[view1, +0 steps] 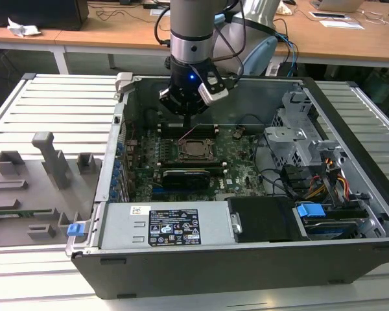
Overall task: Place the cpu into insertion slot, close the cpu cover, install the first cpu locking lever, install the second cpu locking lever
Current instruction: 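Install the first cpu locking lever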
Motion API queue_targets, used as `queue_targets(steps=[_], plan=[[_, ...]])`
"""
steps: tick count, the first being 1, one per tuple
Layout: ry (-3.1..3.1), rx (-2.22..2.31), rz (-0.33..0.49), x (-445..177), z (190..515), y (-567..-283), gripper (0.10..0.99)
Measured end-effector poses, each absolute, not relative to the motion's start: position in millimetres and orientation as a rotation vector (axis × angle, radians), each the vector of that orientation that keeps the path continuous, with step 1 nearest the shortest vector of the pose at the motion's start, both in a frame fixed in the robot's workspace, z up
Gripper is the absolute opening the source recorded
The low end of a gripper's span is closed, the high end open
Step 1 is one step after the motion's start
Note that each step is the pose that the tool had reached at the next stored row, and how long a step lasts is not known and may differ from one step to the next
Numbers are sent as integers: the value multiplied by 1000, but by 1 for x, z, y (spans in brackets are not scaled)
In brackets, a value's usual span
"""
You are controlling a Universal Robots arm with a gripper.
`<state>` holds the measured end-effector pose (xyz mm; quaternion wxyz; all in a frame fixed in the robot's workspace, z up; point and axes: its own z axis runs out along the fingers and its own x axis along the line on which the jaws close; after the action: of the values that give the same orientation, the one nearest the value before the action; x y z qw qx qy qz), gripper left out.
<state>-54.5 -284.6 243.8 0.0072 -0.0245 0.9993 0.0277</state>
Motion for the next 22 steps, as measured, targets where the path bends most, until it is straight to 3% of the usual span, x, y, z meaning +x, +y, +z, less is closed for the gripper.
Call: queue_targets(steps=[22], plan=[[3124,-113,87,-35,232,-279,106]])
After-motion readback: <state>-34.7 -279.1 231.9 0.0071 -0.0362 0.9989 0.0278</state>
